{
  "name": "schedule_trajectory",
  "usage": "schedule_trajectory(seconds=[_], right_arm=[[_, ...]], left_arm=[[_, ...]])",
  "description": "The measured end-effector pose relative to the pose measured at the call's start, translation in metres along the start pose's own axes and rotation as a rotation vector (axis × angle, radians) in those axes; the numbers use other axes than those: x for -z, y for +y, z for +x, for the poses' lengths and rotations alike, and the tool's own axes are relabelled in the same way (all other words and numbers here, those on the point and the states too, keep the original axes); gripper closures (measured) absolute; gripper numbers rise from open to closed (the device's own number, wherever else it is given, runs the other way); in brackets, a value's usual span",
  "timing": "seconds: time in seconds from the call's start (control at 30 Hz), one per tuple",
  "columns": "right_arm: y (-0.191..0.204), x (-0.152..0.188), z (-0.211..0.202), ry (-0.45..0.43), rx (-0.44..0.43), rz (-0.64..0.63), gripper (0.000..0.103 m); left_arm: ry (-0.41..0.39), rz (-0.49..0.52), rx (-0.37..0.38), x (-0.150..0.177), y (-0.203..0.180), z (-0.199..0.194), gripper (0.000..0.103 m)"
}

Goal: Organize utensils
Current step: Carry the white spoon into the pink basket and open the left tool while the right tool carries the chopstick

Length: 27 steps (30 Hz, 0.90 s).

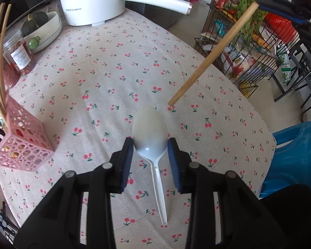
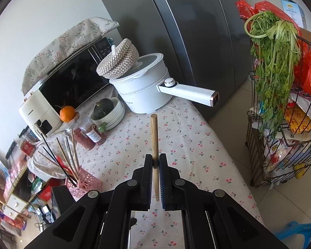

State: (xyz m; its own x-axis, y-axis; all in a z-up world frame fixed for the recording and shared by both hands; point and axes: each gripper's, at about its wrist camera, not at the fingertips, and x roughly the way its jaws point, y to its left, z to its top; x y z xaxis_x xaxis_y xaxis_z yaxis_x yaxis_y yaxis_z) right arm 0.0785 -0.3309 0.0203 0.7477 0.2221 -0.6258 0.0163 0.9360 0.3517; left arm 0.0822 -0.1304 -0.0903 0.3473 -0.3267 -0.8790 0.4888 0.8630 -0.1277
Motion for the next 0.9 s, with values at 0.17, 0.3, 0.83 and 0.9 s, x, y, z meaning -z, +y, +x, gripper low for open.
schedule_trajectory(seconds=[0.17,0.3,0.83,0.9], right_arm=[[0.015,0.002,0.005,0.007,-0.045,-0.018,0.097],[0.025,0.004,0.010,0.014,-0.053,-0.038,0.097],[0.057,0.006,0.016,-0.026,-0.099,-0.061,0.097],[0.062,0.006,0.014,-0.043,-0.127,-0.060,0.097]], left_arm=[[-0.082,-0.030,-0.017,0.004,0.020,-0.028,0.067],[-0.151,-0.050,-0.029,0.006,0.036,-0.053,0.067],[-0.724,-0.160,-0.231,0.015,0.094,-0.151,0.067],[-0.781,-0.146,-0.272,0.018,0.096,-0.148,0.067]])
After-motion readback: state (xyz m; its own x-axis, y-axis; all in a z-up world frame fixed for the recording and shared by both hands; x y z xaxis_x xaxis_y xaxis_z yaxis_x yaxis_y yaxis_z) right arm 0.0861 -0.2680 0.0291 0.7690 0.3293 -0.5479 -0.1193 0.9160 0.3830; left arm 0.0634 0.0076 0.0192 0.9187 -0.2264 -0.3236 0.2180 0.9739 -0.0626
